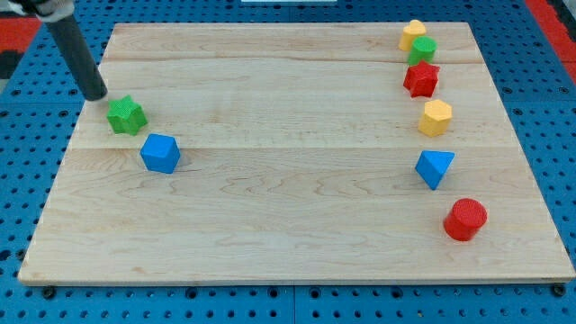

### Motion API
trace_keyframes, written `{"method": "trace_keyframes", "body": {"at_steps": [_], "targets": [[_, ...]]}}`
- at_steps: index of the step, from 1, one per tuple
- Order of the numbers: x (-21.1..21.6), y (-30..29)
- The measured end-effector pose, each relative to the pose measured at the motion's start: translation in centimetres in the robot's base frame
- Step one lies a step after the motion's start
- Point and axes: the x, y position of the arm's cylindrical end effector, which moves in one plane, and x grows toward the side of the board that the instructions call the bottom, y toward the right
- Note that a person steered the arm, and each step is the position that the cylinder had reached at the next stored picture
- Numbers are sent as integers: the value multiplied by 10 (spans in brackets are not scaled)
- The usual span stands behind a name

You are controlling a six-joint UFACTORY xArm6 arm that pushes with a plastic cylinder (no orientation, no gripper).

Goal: Move the green star in between to the red star and yellow hexagon

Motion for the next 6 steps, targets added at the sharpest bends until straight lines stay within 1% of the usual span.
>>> {"method": "trace_keyframes", "body": {"at_steps": [1,2,3,4,5,6], "targets": [[5,2],[24,14],[55,39],[68,83],[59,103],[60,140]]}}
